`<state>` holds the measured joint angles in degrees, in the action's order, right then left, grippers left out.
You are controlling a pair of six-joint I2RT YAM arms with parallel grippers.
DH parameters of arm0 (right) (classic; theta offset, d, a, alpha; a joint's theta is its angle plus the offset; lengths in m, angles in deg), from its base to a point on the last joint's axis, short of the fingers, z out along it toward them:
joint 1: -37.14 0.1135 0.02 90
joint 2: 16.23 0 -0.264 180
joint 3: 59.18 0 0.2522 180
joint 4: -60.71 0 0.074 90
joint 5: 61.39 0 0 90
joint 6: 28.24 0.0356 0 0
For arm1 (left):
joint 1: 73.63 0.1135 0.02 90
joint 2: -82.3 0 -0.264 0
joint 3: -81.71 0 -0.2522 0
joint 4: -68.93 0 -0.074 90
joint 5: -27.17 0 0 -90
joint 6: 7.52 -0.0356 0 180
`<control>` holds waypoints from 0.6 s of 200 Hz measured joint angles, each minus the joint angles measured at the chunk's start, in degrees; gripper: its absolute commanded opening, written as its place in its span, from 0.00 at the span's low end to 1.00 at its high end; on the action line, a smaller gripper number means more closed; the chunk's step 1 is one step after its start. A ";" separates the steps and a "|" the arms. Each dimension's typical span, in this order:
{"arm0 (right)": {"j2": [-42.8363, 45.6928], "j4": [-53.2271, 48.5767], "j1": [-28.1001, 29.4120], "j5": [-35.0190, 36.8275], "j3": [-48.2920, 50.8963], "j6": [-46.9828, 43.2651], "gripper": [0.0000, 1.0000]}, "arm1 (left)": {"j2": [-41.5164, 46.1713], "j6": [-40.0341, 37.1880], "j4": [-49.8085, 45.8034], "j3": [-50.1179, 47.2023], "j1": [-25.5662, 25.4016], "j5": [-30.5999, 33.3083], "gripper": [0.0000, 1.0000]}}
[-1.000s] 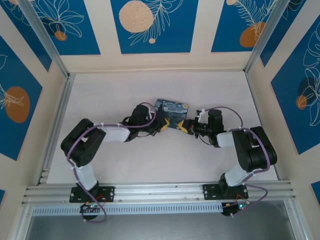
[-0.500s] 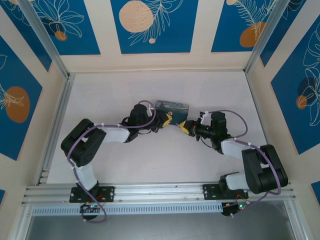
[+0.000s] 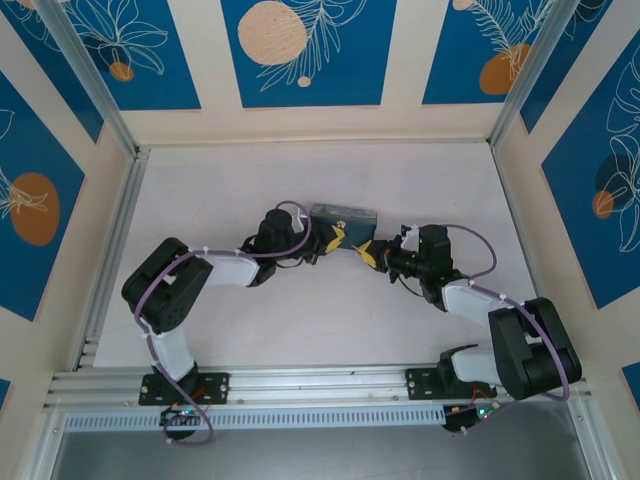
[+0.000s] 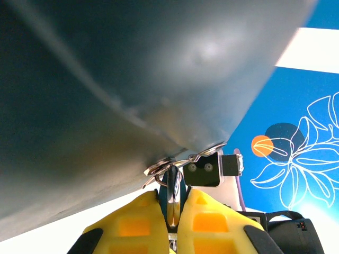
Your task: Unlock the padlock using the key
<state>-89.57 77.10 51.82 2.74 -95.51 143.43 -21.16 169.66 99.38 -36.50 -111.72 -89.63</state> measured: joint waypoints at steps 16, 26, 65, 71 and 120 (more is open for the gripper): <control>0.00 -0.02 0.02 0.55 -0.02 0.42 0.00 | 0.00 0.00 0.00 0.00 0.00 0.00 0.00; 0.00 -0.02 0.07 0.92 -0.04 0.48 0.00 | 0.00 0.00 0.00 0.00 0.00 0.00 0.00; -0.76 -0.02 0.92 1.73 -1.14 0.90 0.00 | 0.00 0.00 0.00 0.00 0.00 0.00 0.00; -1.05 -0.02 1.05 1.88 -1.40 0.90 0.00 | 0.00 0.00 0.00 0.00 0.00 0.00 0.00; -3.39 0.24 2.21 2.62 -2.73 1.11 0.00 | 0.00 0.02 0.02 0.00 0.00 0.00 0.00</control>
<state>-92.96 77.34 54.03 5.37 -98.24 144.55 -21.16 169.68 99.40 -36.50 -111.72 -89.63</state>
